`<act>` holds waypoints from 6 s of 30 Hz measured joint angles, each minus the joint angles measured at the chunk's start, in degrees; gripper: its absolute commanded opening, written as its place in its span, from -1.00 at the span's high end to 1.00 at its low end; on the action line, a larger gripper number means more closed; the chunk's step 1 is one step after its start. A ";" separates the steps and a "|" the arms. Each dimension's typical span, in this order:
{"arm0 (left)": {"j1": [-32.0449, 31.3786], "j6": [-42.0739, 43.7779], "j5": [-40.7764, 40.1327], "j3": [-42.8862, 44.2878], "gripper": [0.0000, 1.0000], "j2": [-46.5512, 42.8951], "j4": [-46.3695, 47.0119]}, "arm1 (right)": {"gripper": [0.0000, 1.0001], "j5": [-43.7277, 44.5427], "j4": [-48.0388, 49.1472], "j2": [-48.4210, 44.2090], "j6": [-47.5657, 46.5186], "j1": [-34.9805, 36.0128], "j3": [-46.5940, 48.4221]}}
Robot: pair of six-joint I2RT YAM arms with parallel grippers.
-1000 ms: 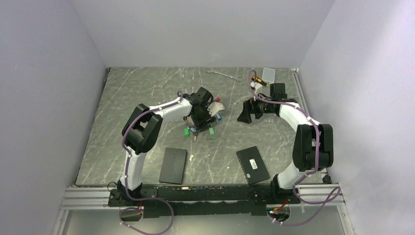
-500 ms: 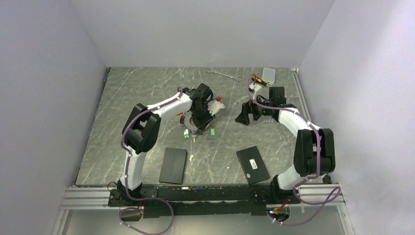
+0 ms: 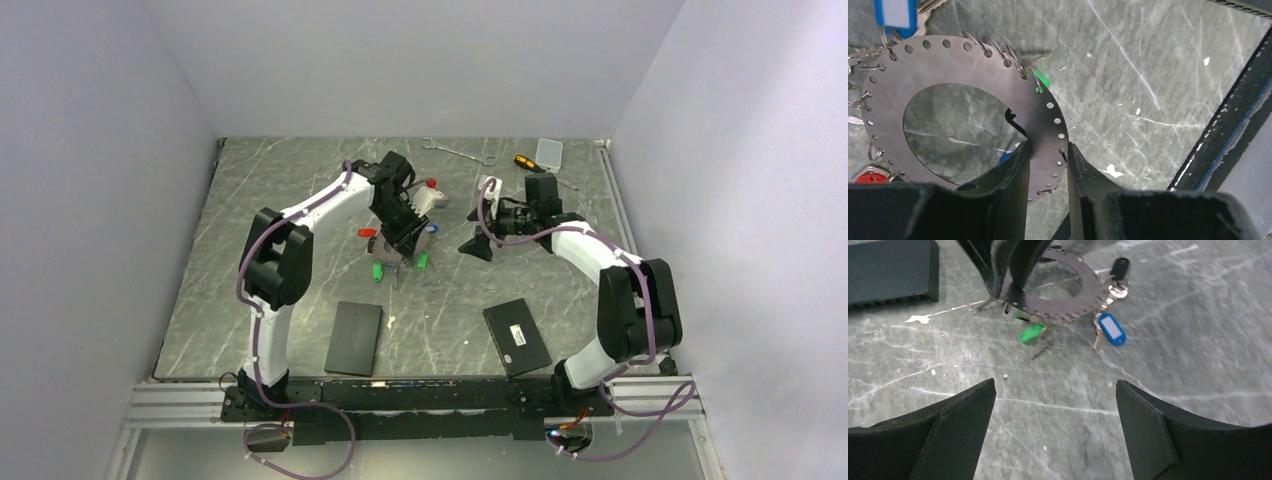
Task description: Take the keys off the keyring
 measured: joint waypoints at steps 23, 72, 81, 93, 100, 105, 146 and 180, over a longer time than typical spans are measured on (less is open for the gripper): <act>4.59 3.08 17.62 9.97 0.78 3.82 -11.56 | -0.34 10.08 -14.69 4.98 -25.49 15.06 12.44; 19.12 -7.13 29.38 -10.05 -0.36 -20.26 13.70 | 1.00 12.72 -8.57 5.75 19.34 14.75 13.97; 11.74 -7.45 28.09 -14.69 -0.27 -20.26 18.53 | 1.00 12.70 -4.26 5.62 31.85 13.90 13.79; 10.29 -8.52 26.53 -17.92 -0.29 -18.18 28.52 | 1.00 10.36 0.04 4.57 38.86 13.88 11.02; 10.27 -8.68 27.19 -20.98 -0.30 -17.99 33.07 | 1.00 10.05 1.40 4.57 41.33 13.46 10.51; 10.27 -10.36 26.93 -22.84 -0.28 -17.38 37.33 | 1.00 10.45 3.15 4.57 43.39 13.18 9.77; 9.42 -33.24 21.73 -38.73 0.11 -15.23 84.00 | 1.00 14.58 12.26 4.57 53.83 13.14 7.28; 9.60 -10.51 21.66 -13.97 1.00 -16.63 25.88 | 1.00 14.53 5.81 2.49 38.29 12.70 7.10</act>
